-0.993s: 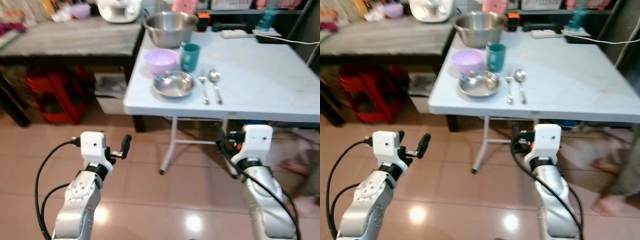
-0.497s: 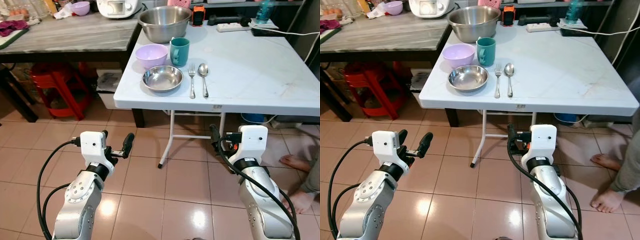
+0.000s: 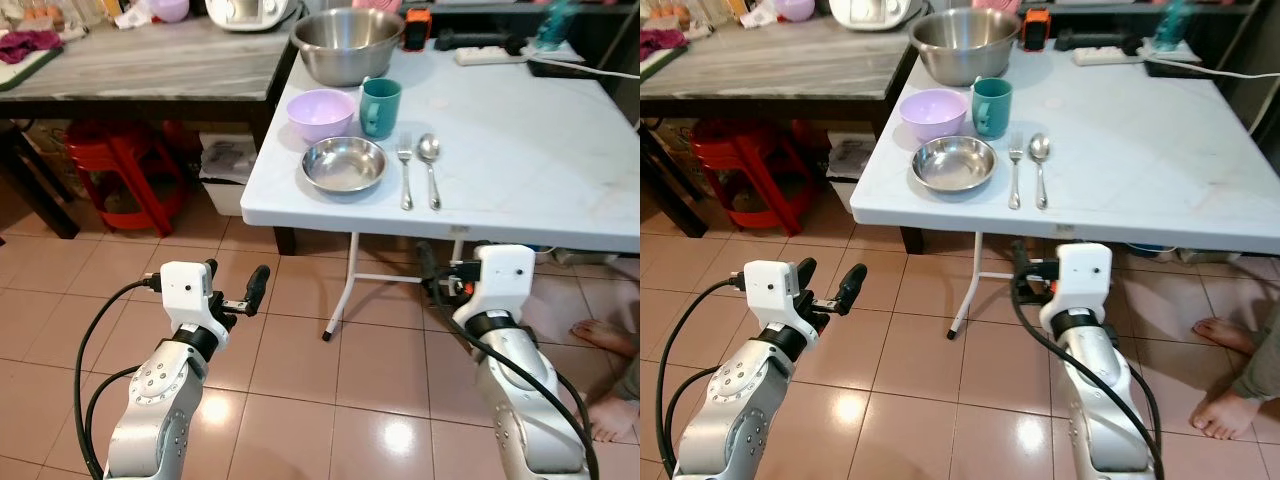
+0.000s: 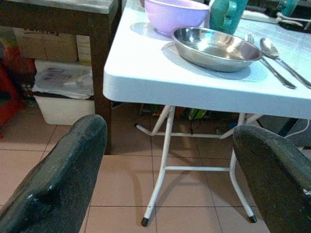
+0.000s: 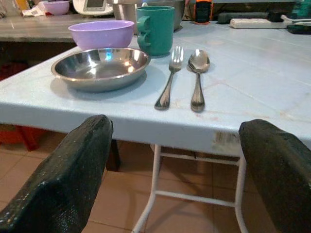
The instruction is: Setting the table
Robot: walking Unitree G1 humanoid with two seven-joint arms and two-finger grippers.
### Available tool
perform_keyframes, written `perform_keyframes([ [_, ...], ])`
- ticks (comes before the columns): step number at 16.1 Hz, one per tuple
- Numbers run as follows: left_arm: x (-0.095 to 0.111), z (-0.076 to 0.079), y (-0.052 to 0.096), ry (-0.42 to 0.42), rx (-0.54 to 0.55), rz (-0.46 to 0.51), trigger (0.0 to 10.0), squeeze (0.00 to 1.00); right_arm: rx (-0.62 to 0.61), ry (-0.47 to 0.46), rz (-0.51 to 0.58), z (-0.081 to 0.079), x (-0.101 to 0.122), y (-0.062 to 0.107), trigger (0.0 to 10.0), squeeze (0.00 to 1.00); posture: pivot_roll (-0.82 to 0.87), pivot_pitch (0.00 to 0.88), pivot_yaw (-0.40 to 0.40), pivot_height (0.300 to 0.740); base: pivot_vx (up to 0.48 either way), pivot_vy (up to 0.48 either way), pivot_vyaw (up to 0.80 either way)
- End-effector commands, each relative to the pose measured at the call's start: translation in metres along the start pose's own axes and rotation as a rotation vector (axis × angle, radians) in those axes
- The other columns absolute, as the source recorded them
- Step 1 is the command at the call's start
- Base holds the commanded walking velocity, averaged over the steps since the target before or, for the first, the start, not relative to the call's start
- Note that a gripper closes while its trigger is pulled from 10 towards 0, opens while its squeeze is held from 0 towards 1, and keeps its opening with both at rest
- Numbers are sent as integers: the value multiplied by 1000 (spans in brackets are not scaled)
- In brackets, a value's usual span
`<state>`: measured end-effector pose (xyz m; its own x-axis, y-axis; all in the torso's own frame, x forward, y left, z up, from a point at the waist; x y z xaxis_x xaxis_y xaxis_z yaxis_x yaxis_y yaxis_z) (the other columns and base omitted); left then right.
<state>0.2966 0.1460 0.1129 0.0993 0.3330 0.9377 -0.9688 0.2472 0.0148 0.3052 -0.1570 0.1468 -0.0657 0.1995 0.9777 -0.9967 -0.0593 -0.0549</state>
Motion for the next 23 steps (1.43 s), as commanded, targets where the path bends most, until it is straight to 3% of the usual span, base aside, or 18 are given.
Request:
perform_keyframes([
  [1,7,2,0,-6,-11,20,10000,0,-17,8,48,4,13,1,10000,0,-136,106,75,740,368,0,0],
  [9,13,8,-2,-1,-34,37,10000,0,-21,36,107,5,30,0,10000,0,-136,113,73,740,381,0,0],
  [23,11,11,-1,-14,-49,18,10000,0,0,27,111,0,32,3,10000,0,-139,116,74,740,388,0,62],
])
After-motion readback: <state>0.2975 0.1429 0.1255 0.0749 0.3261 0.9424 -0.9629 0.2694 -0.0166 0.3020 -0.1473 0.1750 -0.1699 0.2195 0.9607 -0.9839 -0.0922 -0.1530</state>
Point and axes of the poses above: a point about 5 cm out from each wrist's last joint towards the gripper, its own y axis pointing back from the gripper into the wrist, its own x axis along the axis of the wrist's last joint, z = x × y, the point moved 3 cm from there along -y, pointing out of the wrist towards the gripper, and after that the axes turned 10 degrees about y, right-handed, at the moved point
